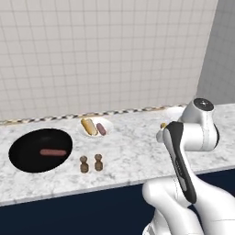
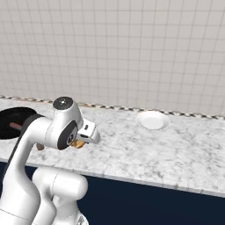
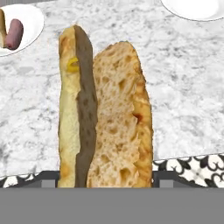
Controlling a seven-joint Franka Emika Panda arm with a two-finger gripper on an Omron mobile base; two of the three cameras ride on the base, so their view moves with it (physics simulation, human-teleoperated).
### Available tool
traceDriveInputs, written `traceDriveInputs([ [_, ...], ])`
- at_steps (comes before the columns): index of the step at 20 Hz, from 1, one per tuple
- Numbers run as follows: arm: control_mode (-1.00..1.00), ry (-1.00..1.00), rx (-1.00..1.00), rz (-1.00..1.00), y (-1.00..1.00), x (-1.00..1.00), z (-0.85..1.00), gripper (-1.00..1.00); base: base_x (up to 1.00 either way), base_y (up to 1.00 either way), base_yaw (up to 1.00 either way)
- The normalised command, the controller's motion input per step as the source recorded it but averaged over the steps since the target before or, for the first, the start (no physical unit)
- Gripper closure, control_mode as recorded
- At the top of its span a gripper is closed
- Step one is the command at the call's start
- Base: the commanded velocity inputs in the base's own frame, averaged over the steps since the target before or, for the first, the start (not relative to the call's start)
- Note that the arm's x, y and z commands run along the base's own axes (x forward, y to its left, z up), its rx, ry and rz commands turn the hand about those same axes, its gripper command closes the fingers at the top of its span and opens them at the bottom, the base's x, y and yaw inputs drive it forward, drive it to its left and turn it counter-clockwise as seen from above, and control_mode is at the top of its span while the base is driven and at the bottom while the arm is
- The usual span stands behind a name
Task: Place one bun and one sausage from the bowl on each plate.
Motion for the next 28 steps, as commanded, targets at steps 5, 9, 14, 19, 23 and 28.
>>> traceDriveInputs([
  [5,1.00,0.00,0.00,0.00,0.00,0.00,0.00,1.00,0.04,-0.71,0.00],
  [9,1.00,0.00,0.00,0.00,0.00,0.00,0.00,1.00,0.17,-0.41,0.00],
  [14,1.00,0.00,0.00,0.00,0.00,0.00,0.00,1.00,0.77,-0.18,0.00],
  [19,1.00,0.00,0.00,0.00,0.00,0.00,0.00,1.00,0.63,0.00,0.00],
  [23,-1.00,0.00,0.00,0.00,-0.01,0.46,0.00,1.00,0.12,0.00,0.00],
  [28,-1.00,-0.05,-0.07,0.00,-0.52,0.91,0.22,1.00,0.00,0.00,0.00],
])
